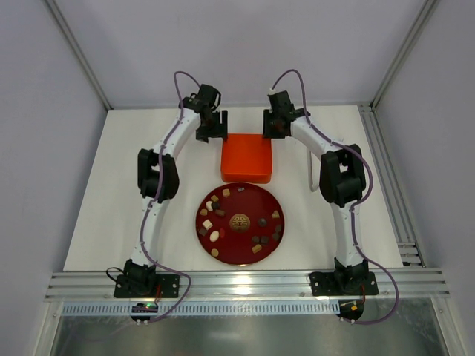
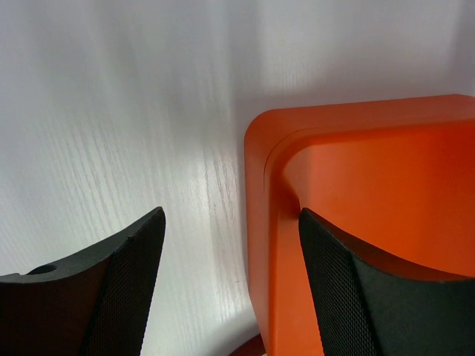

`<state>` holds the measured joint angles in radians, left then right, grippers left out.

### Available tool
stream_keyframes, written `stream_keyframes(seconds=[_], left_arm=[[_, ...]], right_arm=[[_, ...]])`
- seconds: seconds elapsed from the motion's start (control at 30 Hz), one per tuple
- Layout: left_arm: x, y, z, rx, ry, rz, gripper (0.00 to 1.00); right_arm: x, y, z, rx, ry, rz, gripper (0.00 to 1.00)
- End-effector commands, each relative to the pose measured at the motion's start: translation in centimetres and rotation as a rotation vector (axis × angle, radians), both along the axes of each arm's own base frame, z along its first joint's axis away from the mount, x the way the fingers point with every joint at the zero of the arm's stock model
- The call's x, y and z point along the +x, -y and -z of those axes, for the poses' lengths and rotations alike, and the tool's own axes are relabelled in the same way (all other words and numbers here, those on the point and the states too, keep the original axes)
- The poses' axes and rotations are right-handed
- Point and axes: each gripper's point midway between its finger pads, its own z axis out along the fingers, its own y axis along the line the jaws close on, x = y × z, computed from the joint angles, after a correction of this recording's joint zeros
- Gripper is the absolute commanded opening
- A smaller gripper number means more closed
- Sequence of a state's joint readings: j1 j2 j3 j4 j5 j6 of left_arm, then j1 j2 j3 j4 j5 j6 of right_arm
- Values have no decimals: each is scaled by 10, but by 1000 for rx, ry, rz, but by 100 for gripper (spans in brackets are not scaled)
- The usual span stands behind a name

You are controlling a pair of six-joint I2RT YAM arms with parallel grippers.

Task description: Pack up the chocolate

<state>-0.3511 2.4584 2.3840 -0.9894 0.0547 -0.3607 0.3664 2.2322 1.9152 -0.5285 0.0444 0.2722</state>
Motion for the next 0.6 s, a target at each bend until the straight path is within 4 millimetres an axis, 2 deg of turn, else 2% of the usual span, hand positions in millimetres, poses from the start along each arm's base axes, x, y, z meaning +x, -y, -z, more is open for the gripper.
stream_keyframes(seconds=[0.0,0.13,0.17,0.23,0.3,0.4,0.43,0.47,0.53,0.57], left_arm=[[13,3,-23,-72,68,-14,72],[14,9,-21,-130,72,-20,70],[14,10,-12,-139,69,-21,70],[17,19,-18,-197,96,-22,69],[13,22,-9,-219,76,-26,68],[12,31,-2,-276,65,-32,66],[15,38,-5,-315,80,-30,66],[13,38,2,-321,69,-35,66],[17,42,1,-351,91,-35,65],[13,43,7,-368,70,-42,64]], right_arm=[[4,-10,-15,69,-6,-28,40],[1,-12,-13,100,-41,-35,40],[1,-14,-13,104,-44,-41,40],[0,-14,-13,132,-59,-48,41],[2,-9,-8,164,-80,-40,41],[-1,-13,-4,249,-118,-59,41],[1,-11,-2,270,-127,-56,41],[-4,-15,0,323,-153,-74,42],[-1,-17,0,377,-155,-76,43],[-7,-21,6,411,-184,-82,44]])
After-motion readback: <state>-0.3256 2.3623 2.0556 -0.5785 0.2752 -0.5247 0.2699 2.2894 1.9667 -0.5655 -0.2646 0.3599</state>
